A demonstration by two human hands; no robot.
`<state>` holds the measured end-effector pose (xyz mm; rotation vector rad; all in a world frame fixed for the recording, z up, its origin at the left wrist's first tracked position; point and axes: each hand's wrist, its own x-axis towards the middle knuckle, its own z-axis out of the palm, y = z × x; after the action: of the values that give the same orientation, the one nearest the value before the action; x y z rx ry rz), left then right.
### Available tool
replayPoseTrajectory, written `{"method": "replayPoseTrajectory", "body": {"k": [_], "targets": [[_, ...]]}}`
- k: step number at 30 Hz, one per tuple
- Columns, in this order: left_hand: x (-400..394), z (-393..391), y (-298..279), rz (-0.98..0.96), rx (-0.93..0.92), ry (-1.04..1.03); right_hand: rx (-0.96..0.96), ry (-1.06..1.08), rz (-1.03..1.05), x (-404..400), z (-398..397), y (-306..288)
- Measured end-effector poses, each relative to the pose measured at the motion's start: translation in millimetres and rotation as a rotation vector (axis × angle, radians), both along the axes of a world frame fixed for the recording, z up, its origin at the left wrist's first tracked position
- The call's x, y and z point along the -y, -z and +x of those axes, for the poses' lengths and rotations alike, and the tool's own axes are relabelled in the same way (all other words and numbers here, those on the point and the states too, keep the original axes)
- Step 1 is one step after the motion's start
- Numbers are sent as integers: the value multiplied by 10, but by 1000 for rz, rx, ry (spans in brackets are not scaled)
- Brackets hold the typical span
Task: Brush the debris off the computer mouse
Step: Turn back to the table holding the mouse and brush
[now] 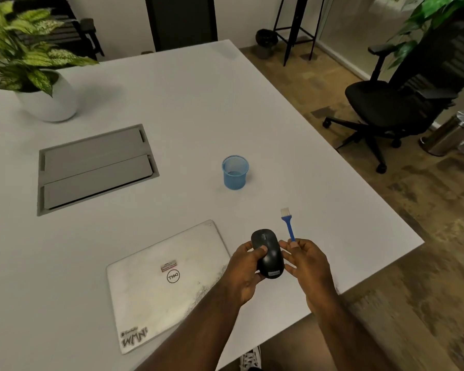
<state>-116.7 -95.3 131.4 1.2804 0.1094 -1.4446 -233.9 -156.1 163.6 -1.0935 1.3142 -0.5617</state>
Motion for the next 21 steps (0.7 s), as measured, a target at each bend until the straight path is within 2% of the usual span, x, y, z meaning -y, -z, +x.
{"method": "replayPoseTrajectory", "body": {"k": [6, 12, 21], "targets": [[297, -10, 399, 63, -16, 9, -116, -22, -9, 360, 34, 507], [486, -110, 780, 136, 129, -11, -269, -86, -50, 600, 100, 939], [660, -152, 1056, 301, 338, -90, -333, -138, -104, 815, 135, 1303]]}}
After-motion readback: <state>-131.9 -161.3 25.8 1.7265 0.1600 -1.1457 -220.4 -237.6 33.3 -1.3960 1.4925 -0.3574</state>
